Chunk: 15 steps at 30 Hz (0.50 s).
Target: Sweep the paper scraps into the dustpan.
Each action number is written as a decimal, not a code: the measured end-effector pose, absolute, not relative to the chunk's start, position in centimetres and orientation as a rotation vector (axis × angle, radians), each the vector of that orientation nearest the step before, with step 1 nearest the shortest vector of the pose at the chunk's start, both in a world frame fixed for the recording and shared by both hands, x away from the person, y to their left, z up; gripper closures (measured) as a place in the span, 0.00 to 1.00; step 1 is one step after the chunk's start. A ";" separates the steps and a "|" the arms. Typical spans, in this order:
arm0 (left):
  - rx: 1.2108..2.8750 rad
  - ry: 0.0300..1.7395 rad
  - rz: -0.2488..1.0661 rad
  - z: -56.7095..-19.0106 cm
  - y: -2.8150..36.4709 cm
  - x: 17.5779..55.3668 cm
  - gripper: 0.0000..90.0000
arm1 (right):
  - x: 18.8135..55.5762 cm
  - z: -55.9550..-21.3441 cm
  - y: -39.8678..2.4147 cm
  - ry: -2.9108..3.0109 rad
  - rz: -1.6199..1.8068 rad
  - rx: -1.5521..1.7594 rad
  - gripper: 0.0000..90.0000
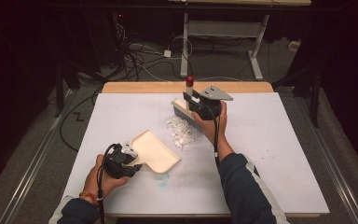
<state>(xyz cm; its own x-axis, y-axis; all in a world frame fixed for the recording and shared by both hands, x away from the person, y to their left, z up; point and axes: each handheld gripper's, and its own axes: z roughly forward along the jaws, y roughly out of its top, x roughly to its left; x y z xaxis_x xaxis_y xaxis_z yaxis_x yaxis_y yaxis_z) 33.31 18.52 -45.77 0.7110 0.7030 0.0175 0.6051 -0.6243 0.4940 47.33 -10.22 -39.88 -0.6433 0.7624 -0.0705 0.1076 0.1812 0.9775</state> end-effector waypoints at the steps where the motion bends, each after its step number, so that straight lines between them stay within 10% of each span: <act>1: 2.458 1.004 0.288 -45.8 18.5 33.3 0.71 | 47.1 -39.9 -10.0 1.924 1.493 0.791 0.78; 15: 2.458 1.013 0.301 -45.6 16.8 34.4 0.70 | 43.8 -40.1 -7.9 2.068 1.436 0.684 0.76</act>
